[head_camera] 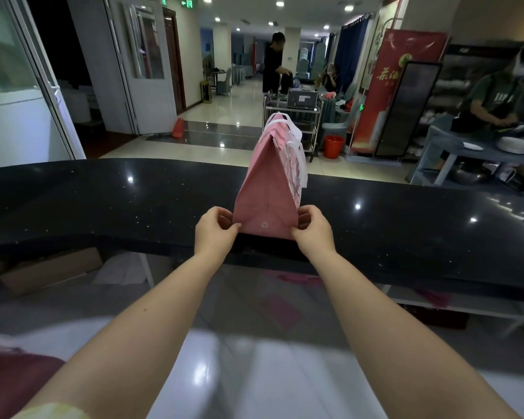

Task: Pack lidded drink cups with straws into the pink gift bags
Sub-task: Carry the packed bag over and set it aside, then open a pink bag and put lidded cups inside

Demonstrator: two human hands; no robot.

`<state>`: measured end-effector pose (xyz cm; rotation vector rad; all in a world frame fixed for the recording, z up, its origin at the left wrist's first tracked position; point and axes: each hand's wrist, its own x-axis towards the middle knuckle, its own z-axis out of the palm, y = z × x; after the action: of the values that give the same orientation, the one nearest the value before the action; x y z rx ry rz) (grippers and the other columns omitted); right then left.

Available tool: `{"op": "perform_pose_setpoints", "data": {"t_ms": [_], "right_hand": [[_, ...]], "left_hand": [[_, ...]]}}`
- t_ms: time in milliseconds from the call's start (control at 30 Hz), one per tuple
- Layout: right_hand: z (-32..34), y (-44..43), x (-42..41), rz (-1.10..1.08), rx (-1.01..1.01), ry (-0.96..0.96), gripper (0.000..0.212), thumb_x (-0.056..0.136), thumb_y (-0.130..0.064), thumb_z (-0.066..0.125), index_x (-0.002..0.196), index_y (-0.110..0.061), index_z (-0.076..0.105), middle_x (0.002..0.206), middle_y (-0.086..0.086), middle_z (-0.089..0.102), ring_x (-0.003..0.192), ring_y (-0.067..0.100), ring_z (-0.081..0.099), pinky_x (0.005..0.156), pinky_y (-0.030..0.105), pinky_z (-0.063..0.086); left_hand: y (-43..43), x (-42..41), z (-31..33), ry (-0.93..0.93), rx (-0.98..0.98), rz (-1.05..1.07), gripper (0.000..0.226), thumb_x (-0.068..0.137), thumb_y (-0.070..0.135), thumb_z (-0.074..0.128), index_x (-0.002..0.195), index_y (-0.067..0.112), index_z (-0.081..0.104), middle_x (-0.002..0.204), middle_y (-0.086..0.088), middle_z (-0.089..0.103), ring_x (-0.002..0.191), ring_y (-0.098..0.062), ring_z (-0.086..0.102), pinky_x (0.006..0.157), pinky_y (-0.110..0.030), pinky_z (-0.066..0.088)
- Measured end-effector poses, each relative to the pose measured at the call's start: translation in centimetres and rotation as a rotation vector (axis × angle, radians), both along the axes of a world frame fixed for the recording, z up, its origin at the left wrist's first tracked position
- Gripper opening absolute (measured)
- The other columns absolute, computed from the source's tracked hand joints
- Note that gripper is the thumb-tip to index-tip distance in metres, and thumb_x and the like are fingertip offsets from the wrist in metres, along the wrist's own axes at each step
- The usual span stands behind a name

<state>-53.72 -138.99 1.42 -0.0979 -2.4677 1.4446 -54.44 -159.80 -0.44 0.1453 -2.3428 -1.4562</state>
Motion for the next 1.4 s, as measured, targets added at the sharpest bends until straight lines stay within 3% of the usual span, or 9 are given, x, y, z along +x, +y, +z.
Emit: {"op": "perform_pose_setpoints", "data": {"t_ms": [133, 267, 433, 600, 800, 933, 1200, 1400], "right_hand": [[2.4, 2.0, 2.6, 0.015, 0.098, 0.063, 0.024, 0.082, -0.020, 0.074, 0.096, -0.030, 0.057, 0.093, -0.012, 0.059, 0.085, 0.005, 0.056, 0.065, 0.020, 0.044], [4.9, 5.1, 5.9, 0.026, 0.267, 0.102, 0.023, 0.084, -0.016, 0.071, 0.103, -0.026, 0.061, 0.110, -0.006, 0.058, 0.097, 0.008, 0.054, 0.080, 0.025, 0.043], [5.8, 10.6, 12.6, 0.053, 0.467, 0.103, 0.029, 0.088, -0.013, 0.067, 0.114, -0.024, 0.061, 0.119, -0.005, 0.057, 0.108, 0.012, 0.054, 0.087, 0.030, 0.048], [6.1, 18.6, 21.5, -0.007, 0.591, 0.102, 0.033, 0.088, -0.011, 0.064, 0.118, -0.023, 0.061, 0.118, -0.004, 0.058, 0.115, 0.017, 0.050, 0.092, 0.038, 0.049], [7.1, 29.9, 34.8, -0.210, 0.626, 0.113, 0.033, 0.086, -0.009, 0.064, 0.116, -0.022, 0.061, 0.114, -0.004, 0.058, 0.112, 0.019, 0.050, 0.090, 0.038, 0.049], [7.0, 36.5, 44.2, -0.342, 0.628, 0.097, 0.036, 0.081, -0.008, 0.068, 0.115, -0.020, 0.064, 0.117, 0.002, 0.061, 0.113, 0.024, 0.052, 0.097, 0.039, 0.044], [6.8, 45.6, 59.8, -0.565, 0.646, -0.018, 0.034, 0.079, -0.009, 0.066, 0.112, -0.017, 0.067, 0.116, 0.006, 0.064, 0.110, 0.029, 0.054, 0.094, 0.040, 0.046], [5.3, 50.1, 68.3, -0.680, 0.588, -0.087, 0.036, 0.078, -0.010, 0.068, 0.113, -0.019, 0.066, 0.113, 0.004, 0.063, 0.110, 0.026, 0.053, 0.094, 0.036, 0.045]], "left_hand": [[0.2, 2.0, 2.0, 0.048, -0.073, 0.008, 0.020, 0.078, 0.028, 0.078, 0.087, 0.030, 0.060, 0.083, 0.010, 0.062, 0.077, -0.007, 0.061, 0.064, -0.026, 0.052], [3.0, 4.5, 4.5, 0.116, -0.283, -0.064, 0.024, 0.081, 0.032, 0.075, 0.101, 0.030, 0.062, 0.097, 0.010, 0.060, 0.089, -0.010, 0.059, 0.079, -0.035, 0.052], [9.8, 9.8, 5.8, 0.209, -0.556, -0.198, 0.029, 0.084, 0.032, 0.070, 0.113, 0.034, 0.065, 0.111, 0.007, 0.061, 0.105, -0.020, 0.055, 0.086, -0.041, 0.047], [19.0, 16.2, 5.6, 0.248, -0.711, -0.370, 0.036, 0.089, 0.036, 0.065, 0.124, 0.034, 0.061, 0.121, 0.004, 0.058, 0.117, -0.022, 0.050, 0.095, -0.042, 0.041], [31.7, 25.6, 7.5, 0.362, -0.717, -0.535, 0.041, 0.091, 0.040, 0.061, 0.130, 0.032, 0.056, 0.125, 0.003, 0.057, 0.120, -0.023, 0.047, 0.098, -0.043, 0.037], [40.2, 32.9, 7.4, 0.461, -0.718, -0.608, 0.036, 0.092, 0.041, 0.056, 0.127, 0.036, 0.057, 0.123, 0.005, 0.058, 0.119, -0.021, 0.047, 0.098, -0.043, 0.032], [54.1, 46.6, 6.4, 0.450, -0.835, -0.843, 0.045, 0.090, 0.042, 0.055, 0.134, 0.034, 0.051, 0.132, -0.001, 0.053, 0.121, -0.027, 0.044, 0.097, -0.043, 0.033], [61.1, 52.2, 6.3, 0.459, -0.847, -0.963, 0.038, 0.087, 0.039, 0.055, 0.125, 0.032, 0.055, 0.128, -0.005, 0.055, 0.120, -0.031, 0.044, 0.094, -0.045, 0.034]]}}
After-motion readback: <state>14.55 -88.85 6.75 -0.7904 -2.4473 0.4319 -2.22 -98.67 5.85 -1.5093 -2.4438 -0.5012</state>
